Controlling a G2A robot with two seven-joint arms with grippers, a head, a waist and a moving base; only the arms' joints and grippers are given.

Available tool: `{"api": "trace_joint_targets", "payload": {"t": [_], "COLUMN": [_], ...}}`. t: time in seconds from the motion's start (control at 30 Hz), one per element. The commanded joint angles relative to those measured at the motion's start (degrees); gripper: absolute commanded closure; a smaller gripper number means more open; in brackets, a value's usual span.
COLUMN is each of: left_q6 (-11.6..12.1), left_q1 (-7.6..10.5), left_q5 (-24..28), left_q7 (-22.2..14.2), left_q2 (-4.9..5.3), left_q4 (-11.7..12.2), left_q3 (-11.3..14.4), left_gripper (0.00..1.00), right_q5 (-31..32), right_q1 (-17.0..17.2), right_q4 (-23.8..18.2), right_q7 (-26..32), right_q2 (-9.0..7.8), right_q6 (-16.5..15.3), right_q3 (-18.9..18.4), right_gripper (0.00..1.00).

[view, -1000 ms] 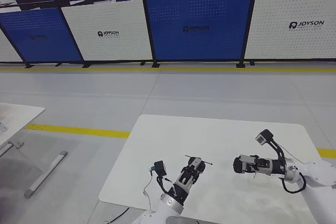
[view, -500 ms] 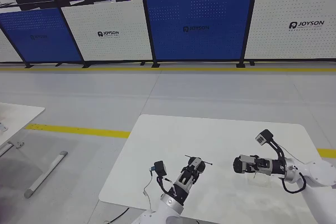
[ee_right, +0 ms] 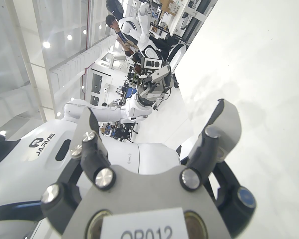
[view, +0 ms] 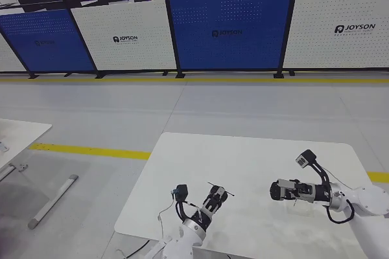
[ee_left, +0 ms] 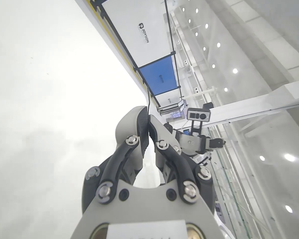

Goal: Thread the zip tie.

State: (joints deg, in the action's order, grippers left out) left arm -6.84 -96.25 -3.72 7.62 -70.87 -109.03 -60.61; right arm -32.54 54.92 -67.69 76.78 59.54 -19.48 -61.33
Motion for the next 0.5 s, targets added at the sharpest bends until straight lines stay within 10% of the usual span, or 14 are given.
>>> {"api": "trace_joint_targets", "payload": {"t": [0.0,0.47], "left_q6": [0.31,0.69], "left_q1": [-0.44,-0.95], "left_q5": [2.71,5.0], "left_q7": [-3.93,-7.97], "left_q2": [0.43,0.94], "left_q4": [-0.4,-0.81], "left_q3": [-2.65,-5.64], "left_gripper": [1.0,1.0], "right_q5": [0.0,0.0], "right_q1": [0.0,0.0], "right_q4": [0.0,0.0], "right_q7": [0.0,0.0], "right_q2": [0.0,0.0], "right_q6": [0.0,0.0], "right_q3": [0.0,0.0], "right_gripper": [0.0,0.0]}}
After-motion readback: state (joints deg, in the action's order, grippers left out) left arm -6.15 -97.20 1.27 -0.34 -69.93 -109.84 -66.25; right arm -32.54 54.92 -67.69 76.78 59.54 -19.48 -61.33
